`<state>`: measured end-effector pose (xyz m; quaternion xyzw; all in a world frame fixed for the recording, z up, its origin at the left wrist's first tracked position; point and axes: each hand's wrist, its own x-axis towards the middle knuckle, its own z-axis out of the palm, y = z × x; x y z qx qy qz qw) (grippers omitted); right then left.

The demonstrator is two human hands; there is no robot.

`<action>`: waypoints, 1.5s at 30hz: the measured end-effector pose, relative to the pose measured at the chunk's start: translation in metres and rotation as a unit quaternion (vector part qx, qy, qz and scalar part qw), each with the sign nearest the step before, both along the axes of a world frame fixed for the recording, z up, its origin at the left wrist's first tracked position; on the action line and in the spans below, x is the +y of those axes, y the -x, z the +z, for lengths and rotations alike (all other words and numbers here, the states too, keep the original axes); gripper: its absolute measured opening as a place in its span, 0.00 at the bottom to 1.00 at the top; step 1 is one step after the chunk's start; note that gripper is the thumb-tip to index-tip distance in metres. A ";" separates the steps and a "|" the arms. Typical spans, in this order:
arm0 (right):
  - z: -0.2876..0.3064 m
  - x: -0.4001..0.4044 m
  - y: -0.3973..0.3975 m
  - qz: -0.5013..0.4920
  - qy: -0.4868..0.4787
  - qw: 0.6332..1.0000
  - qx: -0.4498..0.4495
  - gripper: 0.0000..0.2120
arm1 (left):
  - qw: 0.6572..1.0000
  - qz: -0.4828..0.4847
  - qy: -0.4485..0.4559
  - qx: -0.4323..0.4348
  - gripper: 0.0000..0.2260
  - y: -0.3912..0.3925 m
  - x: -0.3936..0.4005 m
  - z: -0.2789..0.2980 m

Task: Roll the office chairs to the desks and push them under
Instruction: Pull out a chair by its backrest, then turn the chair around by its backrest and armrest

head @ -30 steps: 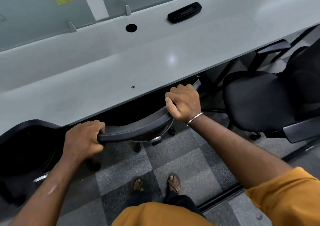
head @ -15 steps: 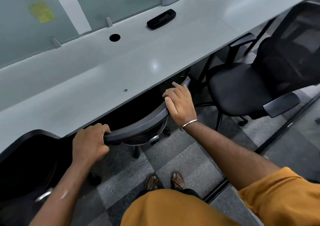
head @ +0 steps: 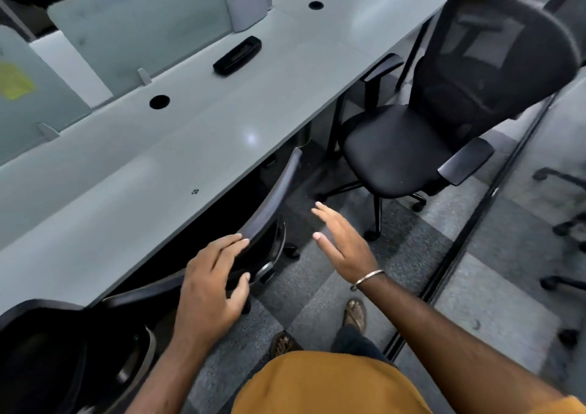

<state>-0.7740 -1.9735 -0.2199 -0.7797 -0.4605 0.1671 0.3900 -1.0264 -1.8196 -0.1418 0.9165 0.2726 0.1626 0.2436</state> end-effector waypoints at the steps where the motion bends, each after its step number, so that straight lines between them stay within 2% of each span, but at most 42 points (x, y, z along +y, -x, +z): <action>1: -0.005 -0.009 -0.013 -0.014 0.009 1.000 0.001 0.22 | 1.000 -0.012 0.001 -0.012 0.26 -0.011 -0.007 0.000; 3: -0.012 -0.029 -0.044 -0.041 0.023 0.999 0.004 0.22 | 0.999 -0.041 0.024 -0.022 0.25 -0.041 -0.016 -0.004; 6: -0.023 -0.057 -0.092 -0.068 0.038 0.997 0.007 0.22 | 0.991 -0.074 0.111 -0.003 0.20 -0.092 -0.029 -0.015; 10: -0.026 -0.098 -0.163 -0.104 0.051 0.993 0.002 0.19 | 0.980 -0.119 0.159 0.024 0.15 -0.173 -0.045 -0.027; 14: -0.028 -0.133 -0.223 -0.149 0.071 0.986 0.001 0.19 | 0.972 -0.143 0.175 0.061 0.13 -0.245 -0.063 -0.036; 18: -0.034 -0.162 -0.285 -0.168 0.089 0.982 -0.001 0.19 | 0.965 -0.168 0.193 0.056 0.12 -0.308 -0.085 -0.045; 24: -0.035 -0.166 -0.344 -0.197 0.081 0.977 0.012 0.22 | 0.955 -0.197 0.208 0.082 0.11 -0.354 -0.091 -0.057; 31: -0.020 -0.146 -0.419 -0.203 0.108 0.973 -0.003 0.24 | 0.945 -0.219 0.219 0.109 0.10 -0.429 -0.055 -0.069; 35: 0.005 -0.134 -0.465 -0.218 0.108 0.968 -0.062 0.24 | 0.938 -0.228 0.235 0.114 0.10 -0.481 -0.037 -0.057; 40: 0.031 -0.123 -0.529 -0.300 0.119 0.936 -0.138 0.23 | 0.927 -0.241 0.262 0.119 0.10 -0.535 -0.027 -0.049; 45: 0.054 -0.127 -0.610 -0.328 0.158 0.910 -0.196 0.26 | 0.928 -0.226 0.268 0.123 0.10 -0.565 -0.032 -0.049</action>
